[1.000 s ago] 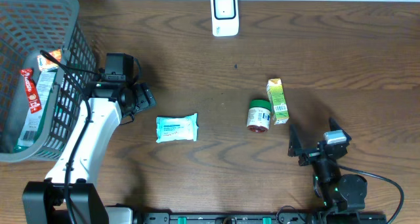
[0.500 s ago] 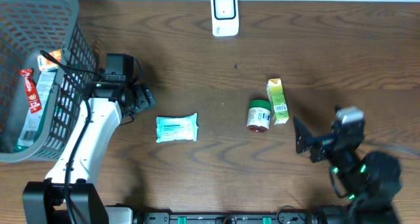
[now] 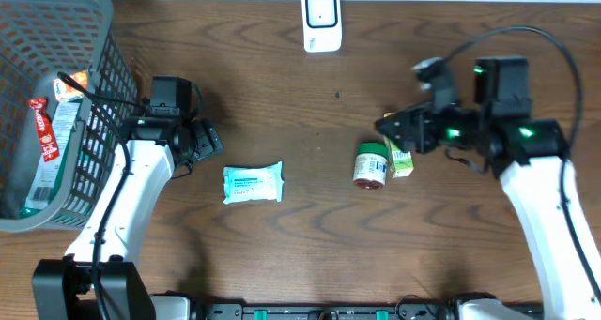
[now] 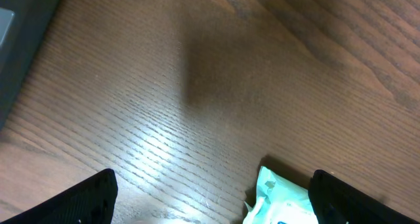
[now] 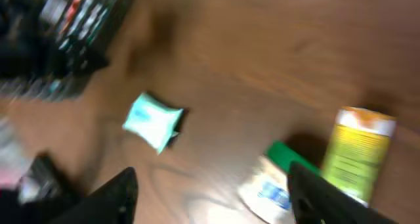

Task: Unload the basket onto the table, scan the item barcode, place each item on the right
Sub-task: 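Move the right gripper over the wipes pack and lower it, then grasp the wipes pack with the right gripper and lift it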

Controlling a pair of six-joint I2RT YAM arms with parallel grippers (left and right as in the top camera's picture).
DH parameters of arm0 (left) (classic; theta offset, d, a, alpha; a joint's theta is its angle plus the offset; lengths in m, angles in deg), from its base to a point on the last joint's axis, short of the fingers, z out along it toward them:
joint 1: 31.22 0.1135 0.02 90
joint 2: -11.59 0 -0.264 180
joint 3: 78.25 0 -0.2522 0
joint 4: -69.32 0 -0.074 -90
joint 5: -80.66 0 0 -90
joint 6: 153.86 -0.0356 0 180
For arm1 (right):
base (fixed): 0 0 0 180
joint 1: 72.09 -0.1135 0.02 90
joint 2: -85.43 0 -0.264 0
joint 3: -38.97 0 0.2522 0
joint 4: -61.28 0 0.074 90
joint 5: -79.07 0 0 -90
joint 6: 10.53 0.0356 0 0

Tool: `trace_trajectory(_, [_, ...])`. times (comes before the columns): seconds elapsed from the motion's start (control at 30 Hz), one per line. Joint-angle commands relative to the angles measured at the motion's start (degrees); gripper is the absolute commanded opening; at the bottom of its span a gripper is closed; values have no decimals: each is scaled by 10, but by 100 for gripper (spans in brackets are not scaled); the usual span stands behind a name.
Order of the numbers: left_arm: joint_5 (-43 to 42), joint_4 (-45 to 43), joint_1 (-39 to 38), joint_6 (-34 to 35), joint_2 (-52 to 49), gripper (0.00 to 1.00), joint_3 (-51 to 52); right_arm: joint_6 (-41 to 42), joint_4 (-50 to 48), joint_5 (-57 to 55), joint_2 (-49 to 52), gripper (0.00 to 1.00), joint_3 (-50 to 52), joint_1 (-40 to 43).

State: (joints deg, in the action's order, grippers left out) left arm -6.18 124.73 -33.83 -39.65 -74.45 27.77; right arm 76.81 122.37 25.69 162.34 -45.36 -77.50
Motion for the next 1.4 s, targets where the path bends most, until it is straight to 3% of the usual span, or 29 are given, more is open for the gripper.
trace_trajectory(0.0, [3, 1, 3, 1, -2, 93, 5, -42, -1, -5, 62, 58, -11, -88])
trace_trajectory(0.1, [3, 1, 3, 1, -2, 93, 5, -78, -17, -119, 100, 60, -11, -186])
trace_trajectory(0.17, [3, 1, 3, 1, -2, 94, 5, -77, -37, -190, 119, 75, -11, -239])
trace_trajectory(0.23, [3, 1, 3, 1, -2, 94, 5, -78, -59, -215, 134, 98, -11, -285])
trace_trajectory(0.37, [3, 1, 3, 1, -2, 93, 5, -78, -112, -216, 146, 99, -11, -349])
trace_trajectory(0.4, [3, 1, 3, 1, -2, 93, 5, -83, -123, -216, 147, 88, -11, -357])
trace_trajectory(0.43, [3, 1, 3, 1, -2, 94, 5, -97, -129, -216, 150, 65, -11, -365])
trace_trajectory(0.47, [3, 1, 3, 1, -2, 94, 5, -115, -131, -216, 152, 49, -11, -374])
trace_trajectory(0.5, [3, 1, 3, 1, -2, 93, 5, -128, -131, -216, 156, 42, -11, -382])
trace_trajectory(0.53, [3, 1, 3, 1, -2, 93, 5, -142, -130, -218, 161, 42, -10, -390])
trace_trajectory(0.6, [3, 1, 3, 1, -2, 93, 5, -164, -132, -231, 177, 58, -9, -412])
trace_trajectory(0.63, [3, 1, 3, 1, -2, 93, 5, -170, -133, -240, 186, 59, -9, -421])
trace_trajectory(1.07, [3, 1, 3, 1, -2, 93, 5, -214, -204, -369, 300, 53, -9, -491])
trace_trajectory(1.37, [3, 1, 3, 1, -2, 93, 5, -215, -250, -370, 336, 56, -9, -495])
